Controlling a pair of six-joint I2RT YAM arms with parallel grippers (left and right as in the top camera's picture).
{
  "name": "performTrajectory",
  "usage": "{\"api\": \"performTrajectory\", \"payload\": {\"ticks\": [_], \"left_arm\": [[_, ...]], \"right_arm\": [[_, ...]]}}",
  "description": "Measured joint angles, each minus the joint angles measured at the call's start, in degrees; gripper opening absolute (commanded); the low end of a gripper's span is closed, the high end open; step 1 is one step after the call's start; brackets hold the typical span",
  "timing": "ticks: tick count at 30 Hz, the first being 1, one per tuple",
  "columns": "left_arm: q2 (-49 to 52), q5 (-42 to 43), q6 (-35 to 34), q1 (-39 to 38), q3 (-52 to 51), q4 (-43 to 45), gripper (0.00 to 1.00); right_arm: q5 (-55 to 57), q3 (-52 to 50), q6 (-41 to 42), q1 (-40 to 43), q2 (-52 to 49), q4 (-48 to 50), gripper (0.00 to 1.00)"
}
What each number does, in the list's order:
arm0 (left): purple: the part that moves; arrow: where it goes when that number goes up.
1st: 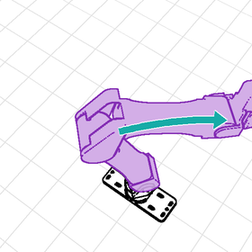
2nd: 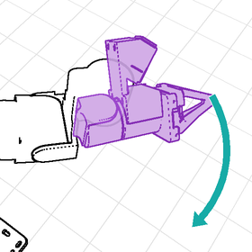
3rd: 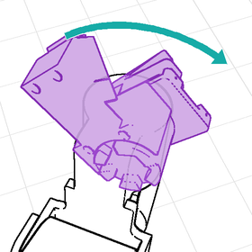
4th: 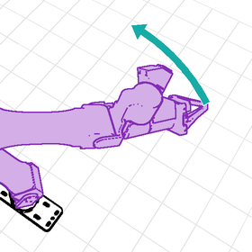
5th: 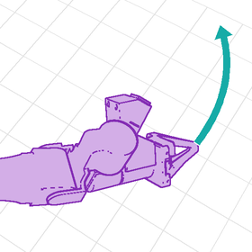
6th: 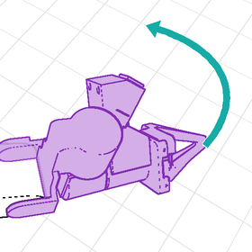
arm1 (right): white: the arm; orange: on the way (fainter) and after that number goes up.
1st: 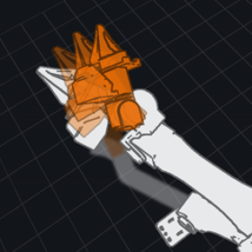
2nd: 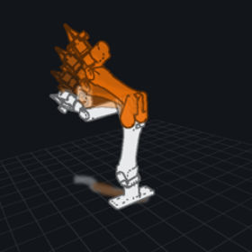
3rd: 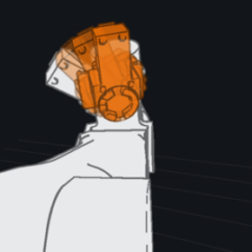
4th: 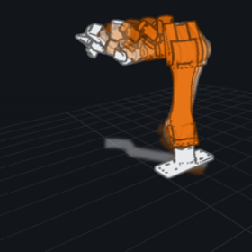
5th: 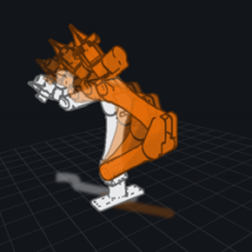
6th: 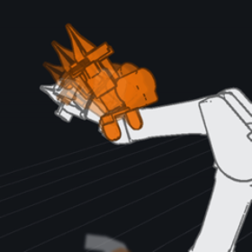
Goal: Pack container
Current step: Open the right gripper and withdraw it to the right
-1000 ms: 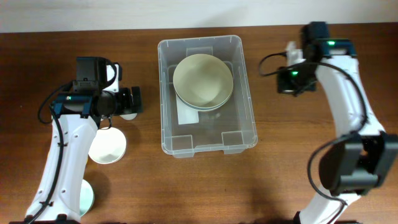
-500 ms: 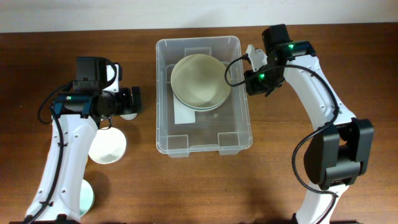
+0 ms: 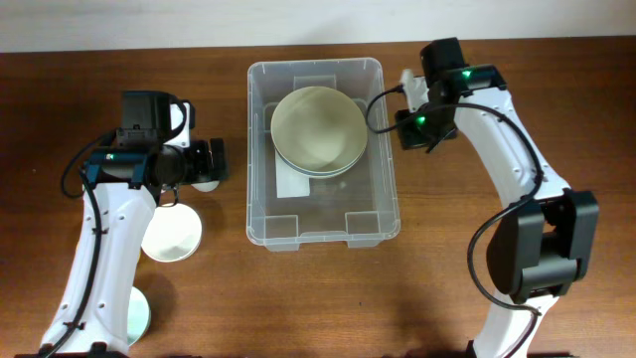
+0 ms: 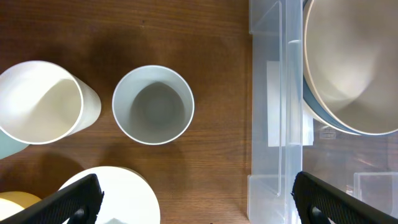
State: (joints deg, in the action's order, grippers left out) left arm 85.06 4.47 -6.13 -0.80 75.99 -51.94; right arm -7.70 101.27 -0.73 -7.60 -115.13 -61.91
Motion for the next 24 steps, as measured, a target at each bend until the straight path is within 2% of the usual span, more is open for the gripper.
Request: {"api": "performTrajectory", "payload": {"ticks": [2,11,13,17,24], "left_arm": [[0.0,0.0,0.0,0.0,0.0,0.5,0.99],[0.0,0.0,-0.2,0.0,0.0,4.8,0.99],[0.0,0.0,-0.2,0.0,0.0,5.9,0.99],[0.1,0.0,-0.2,0.0,0.1,8.5,0.99],[7.0,0.0,-0.2,-0.1,0.7,9.8,0.99]], "right_arm": [[3.5,0.0,2.3,1.4,0.9,0.0,0.25],[9.9,0.0,9.2,12.5,15.1,-7.8,0.25],[10.3,0.0,10.0,14.4,19.9,-10.3,0.31],[10.7,0.1,11.0,16.3,28.6,-13.6,0.42],[10.7,0.2,11.3,16.6,34.2,-14.4,0.44]]}}
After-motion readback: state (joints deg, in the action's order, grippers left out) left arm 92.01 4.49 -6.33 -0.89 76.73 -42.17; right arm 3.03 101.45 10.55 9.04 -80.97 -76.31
